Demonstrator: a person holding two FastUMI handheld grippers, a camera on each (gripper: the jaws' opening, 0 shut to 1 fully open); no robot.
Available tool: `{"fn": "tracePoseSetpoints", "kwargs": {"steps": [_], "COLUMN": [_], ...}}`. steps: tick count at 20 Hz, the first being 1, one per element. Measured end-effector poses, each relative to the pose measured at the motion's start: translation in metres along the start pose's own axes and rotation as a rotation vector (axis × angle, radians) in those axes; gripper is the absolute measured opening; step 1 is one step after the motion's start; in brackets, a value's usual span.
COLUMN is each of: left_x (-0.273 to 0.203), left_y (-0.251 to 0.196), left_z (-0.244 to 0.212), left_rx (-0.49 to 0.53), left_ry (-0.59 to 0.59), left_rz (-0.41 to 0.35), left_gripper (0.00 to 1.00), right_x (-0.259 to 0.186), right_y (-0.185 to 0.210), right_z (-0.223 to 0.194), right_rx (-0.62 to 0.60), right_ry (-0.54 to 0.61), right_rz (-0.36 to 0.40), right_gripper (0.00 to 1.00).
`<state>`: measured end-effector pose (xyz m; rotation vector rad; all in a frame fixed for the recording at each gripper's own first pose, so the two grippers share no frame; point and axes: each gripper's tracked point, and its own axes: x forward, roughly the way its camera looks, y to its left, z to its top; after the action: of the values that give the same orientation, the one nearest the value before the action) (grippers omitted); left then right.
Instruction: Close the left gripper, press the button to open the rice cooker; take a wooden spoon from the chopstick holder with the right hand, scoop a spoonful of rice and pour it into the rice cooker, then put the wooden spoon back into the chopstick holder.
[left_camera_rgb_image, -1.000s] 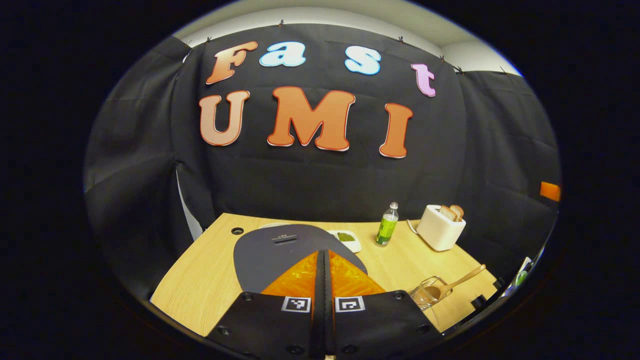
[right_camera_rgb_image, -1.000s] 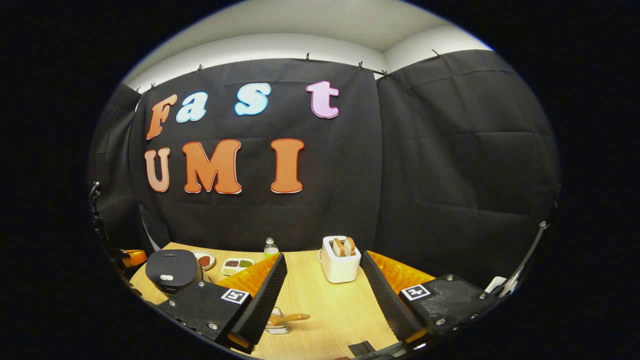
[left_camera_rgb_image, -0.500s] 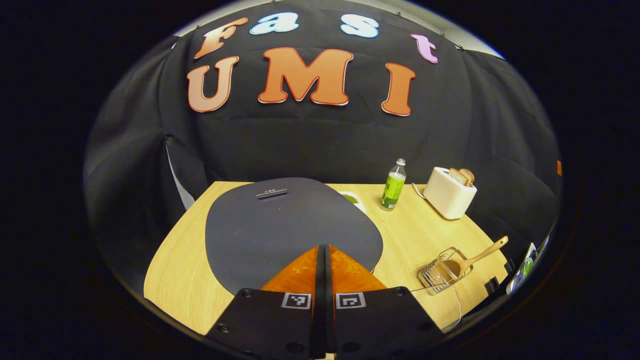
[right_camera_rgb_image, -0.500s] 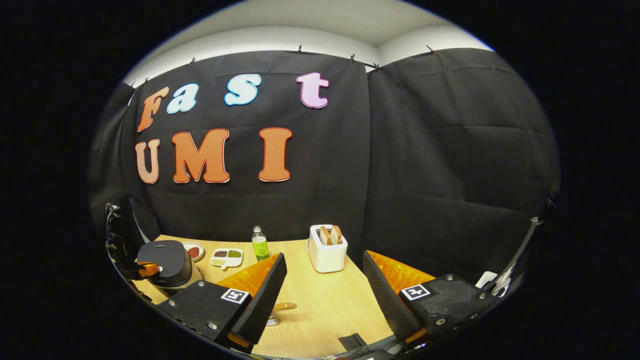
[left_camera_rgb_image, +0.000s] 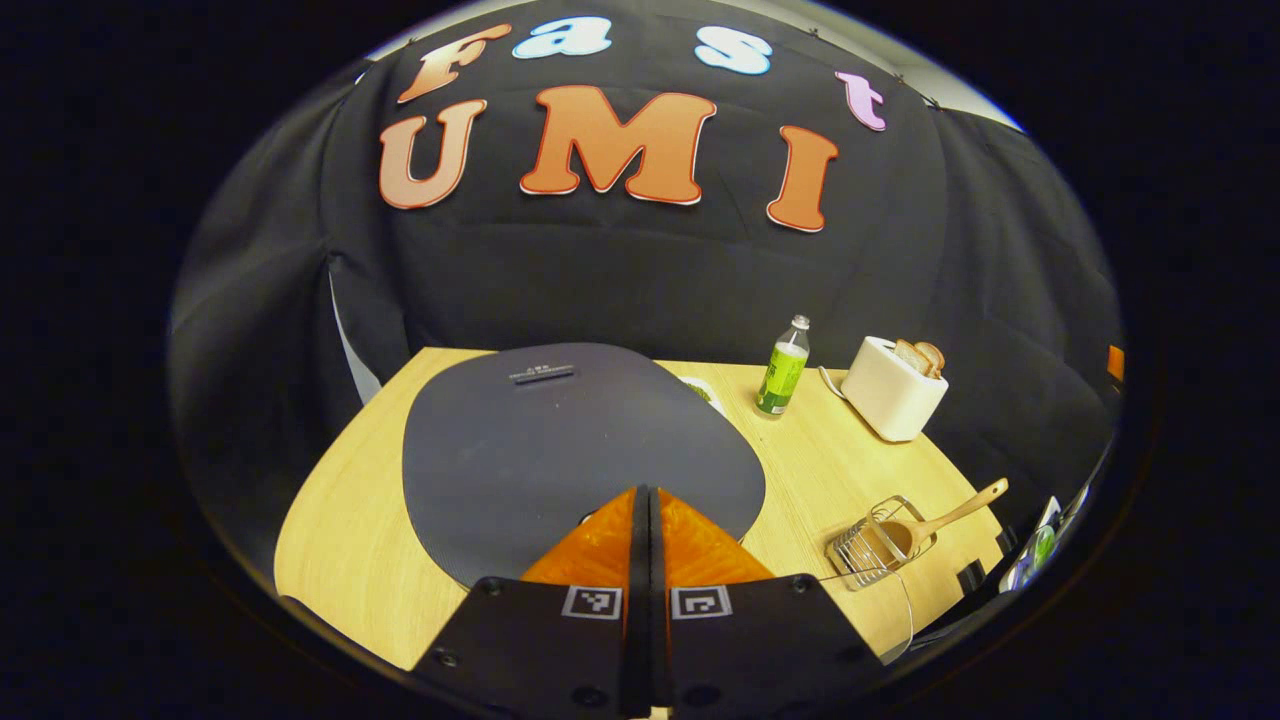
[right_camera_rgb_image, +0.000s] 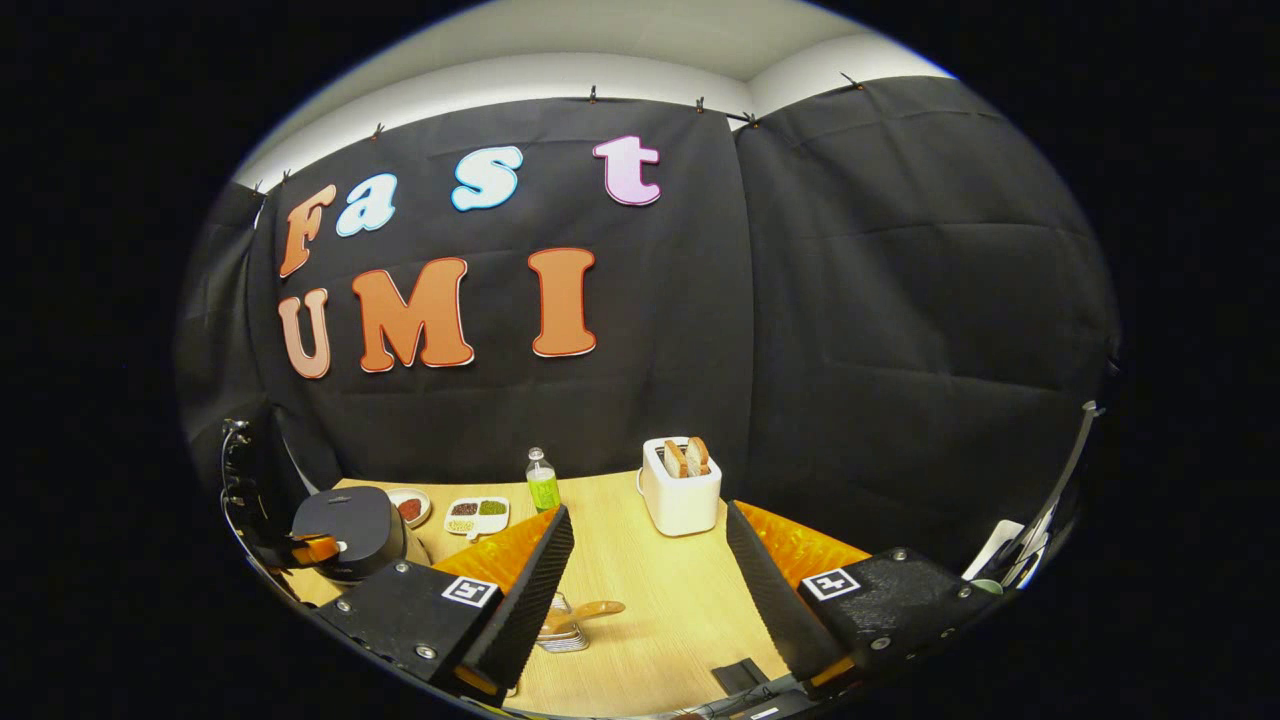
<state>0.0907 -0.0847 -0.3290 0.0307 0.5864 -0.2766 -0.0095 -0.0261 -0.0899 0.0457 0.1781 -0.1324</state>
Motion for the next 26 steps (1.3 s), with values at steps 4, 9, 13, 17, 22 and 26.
{"fn": "tracePoseSetpoints", "kwargs": {"steps": [4,9,13,17,22,26], "left_x": [-0.033,-0.096,-0.130,-0.158,-0.207,-0.246], "left_y": [0.008,0.028,0.050,0.073,0.099,0.121], "left_z": [0.057,0.137,0.150,0.156,0.169,0.181], "left_rx": [-0.076,-0.069,-0.061,-0.053,-0.030,-0.029], "left_ry": [-0.123,-0.282,-0.329,-0.352,-0.397,-0.446], "left_rz": [0.027,0.053,0.096,0.152,0.218,0.290], "left_gripper": [0.00,0.04,0.04,0.04,0.00,0.05], "right_x": [0.000,0.003,0.011,0.025,0.053,0.079], "right_y": [0.001,0.005,0.014,0.024,0.032,0.040], "right_z": [-0.005,-0.014,-0.028,-0.049,-0.099,-0.143], "right_rx": [0.025,0.076,0.101,0.118,0.155,0.218], "right_ry": [-0.005,-0.006,-0.007,-0.033,0.018,0.095], "right_rz": [0.009,0.025,0.050,0.077,0.095,0.103], "right_gripper": [0.95,0.95,0.95,0.95,0.95,0.95]}}
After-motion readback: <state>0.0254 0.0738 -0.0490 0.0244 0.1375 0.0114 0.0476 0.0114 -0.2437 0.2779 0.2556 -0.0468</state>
